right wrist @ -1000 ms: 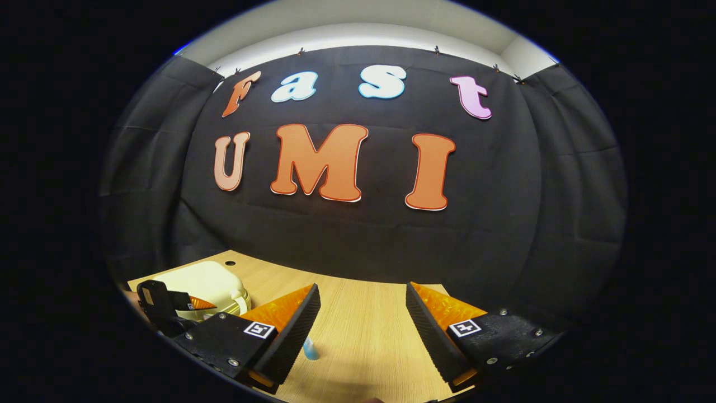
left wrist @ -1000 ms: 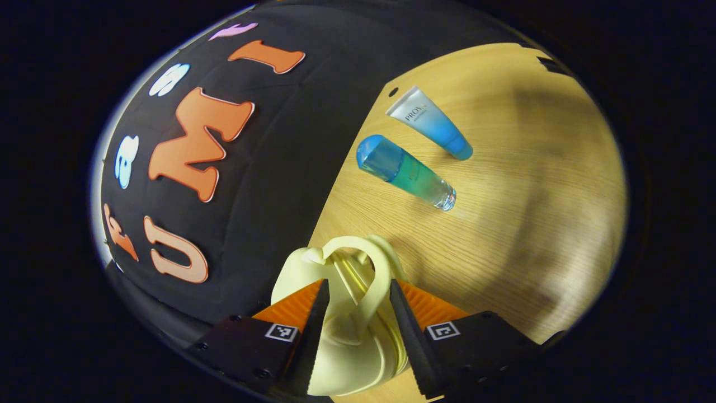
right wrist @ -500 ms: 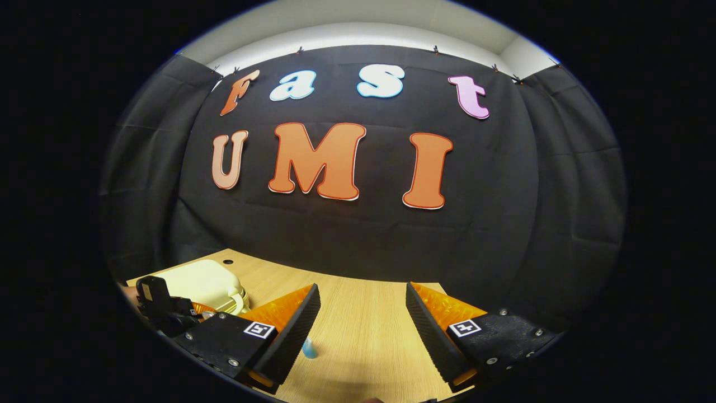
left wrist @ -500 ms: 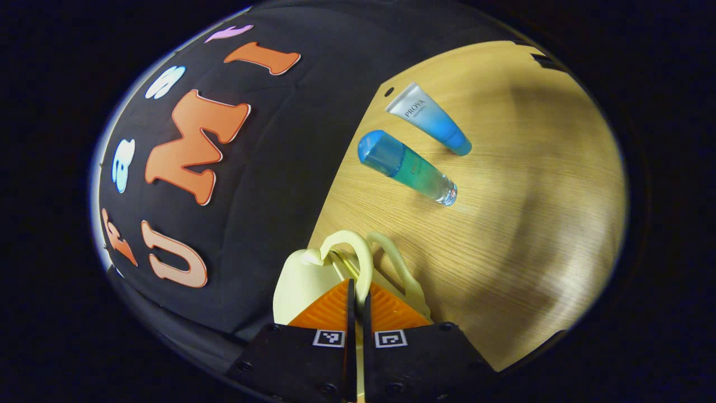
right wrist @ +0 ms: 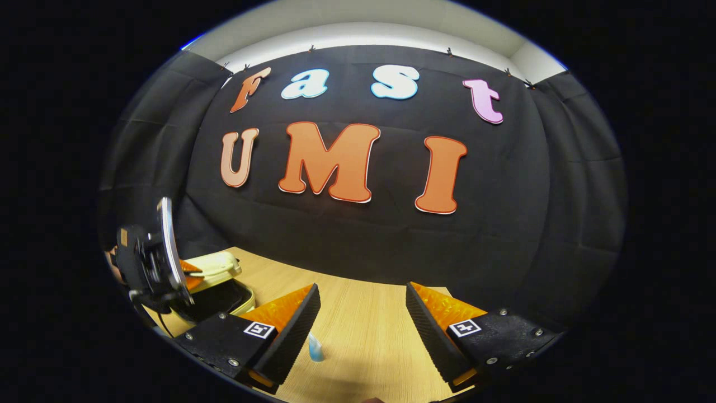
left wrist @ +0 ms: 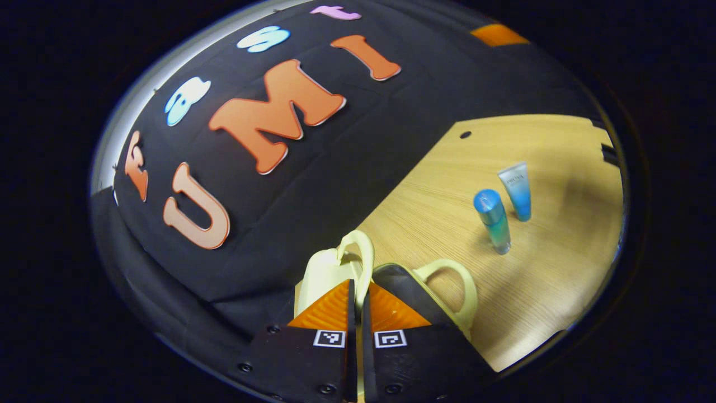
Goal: First open the suitcase, pack the skin care products into it, and then close the suitcase.
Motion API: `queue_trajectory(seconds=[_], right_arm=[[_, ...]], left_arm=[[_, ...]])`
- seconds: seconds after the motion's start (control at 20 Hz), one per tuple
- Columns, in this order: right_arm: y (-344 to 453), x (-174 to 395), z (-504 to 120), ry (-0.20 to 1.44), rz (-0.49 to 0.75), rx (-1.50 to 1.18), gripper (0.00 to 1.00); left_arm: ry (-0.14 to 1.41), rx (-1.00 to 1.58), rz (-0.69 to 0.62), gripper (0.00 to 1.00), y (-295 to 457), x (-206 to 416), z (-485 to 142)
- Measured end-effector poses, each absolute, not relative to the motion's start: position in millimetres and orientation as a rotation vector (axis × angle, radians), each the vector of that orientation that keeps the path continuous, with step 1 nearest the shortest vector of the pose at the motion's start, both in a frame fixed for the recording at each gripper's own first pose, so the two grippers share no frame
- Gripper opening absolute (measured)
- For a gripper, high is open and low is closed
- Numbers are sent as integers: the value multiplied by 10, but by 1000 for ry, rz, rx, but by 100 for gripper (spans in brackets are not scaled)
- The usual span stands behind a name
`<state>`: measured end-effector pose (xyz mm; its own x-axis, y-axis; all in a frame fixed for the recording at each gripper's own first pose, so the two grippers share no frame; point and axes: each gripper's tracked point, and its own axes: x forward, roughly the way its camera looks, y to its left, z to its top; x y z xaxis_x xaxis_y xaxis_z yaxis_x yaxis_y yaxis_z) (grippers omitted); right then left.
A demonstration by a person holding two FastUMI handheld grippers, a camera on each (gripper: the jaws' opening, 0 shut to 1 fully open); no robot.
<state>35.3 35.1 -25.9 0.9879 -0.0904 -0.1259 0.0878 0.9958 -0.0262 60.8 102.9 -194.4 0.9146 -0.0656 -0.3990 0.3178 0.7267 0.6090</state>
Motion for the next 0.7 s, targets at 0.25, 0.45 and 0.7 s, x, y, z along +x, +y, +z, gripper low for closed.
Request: queue_trajectory(seconds=[0.25,0.45,0.7], right_arm=[[489,423,-234,130,-76,-32,97],[552,473,-195,129,-84,-50,97],[671,524,-200,138,-98,-40,97]], left_arm=[[322,531,-89,5,1752,814,-1396],[310,421,2,5,2373,904,-1146],[310,380,112,5,3131,975,-1052]])
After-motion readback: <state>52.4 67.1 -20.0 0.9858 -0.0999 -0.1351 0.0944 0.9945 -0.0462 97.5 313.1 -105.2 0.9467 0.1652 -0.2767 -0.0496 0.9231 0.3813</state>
